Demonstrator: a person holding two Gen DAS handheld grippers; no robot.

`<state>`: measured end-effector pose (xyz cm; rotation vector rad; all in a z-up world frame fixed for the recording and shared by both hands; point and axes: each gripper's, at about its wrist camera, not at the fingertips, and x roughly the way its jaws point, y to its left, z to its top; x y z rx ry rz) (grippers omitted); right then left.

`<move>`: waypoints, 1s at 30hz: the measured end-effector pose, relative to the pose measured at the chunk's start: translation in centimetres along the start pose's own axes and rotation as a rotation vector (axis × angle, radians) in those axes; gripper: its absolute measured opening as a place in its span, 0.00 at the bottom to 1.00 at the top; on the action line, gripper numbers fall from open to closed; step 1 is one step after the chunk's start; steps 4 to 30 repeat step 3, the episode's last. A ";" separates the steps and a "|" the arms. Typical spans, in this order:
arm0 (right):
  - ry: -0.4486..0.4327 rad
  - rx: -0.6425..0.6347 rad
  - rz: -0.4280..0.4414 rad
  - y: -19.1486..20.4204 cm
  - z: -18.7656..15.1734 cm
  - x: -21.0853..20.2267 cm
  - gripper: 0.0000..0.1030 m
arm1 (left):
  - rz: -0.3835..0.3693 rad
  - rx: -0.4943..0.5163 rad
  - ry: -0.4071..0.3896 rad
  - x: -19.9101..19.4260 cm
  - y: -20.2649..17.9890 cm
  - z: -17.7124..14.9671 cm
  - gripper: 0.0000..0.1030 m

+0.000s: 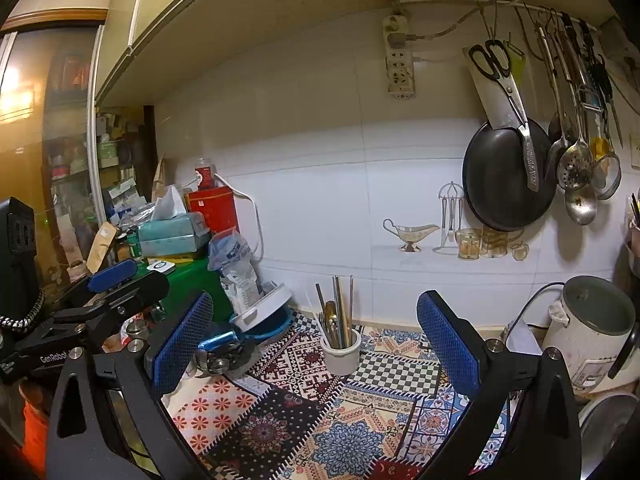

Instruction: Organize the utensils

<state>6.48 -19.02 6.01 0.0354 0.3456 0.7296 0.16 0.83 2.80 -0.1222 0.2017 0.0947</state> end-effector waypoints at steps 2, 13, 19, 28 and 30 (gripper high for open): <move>0.003 0.002 0.000 -0.2 0.0 0.2 0.99 | 0.000 -0.001 0.004 0.3 0.2 0.0 0.99; 0.005 0.003 0.001 -0.3 0.1 0.4 0.99 | 0.001 -0.002 0.005 0.4 0.2 0.0 0.99; 0.005 0.003 0.001 -0.3 0.1 0.4 0.99 | 0.001 -0.002 0.005 0.4 0.2 0.0 0.99; 0.005 0.003 0.001 -0.3 0.1 0.4 0.99 | 0.001 -0.002 0.005 0.4 0.2 0.0 0.99; 0.005 0.003 0.001 -0.3 0.1 0.4 0.99 | 0.001 -0.002 0.005 0.4 0.2 0.0 0.99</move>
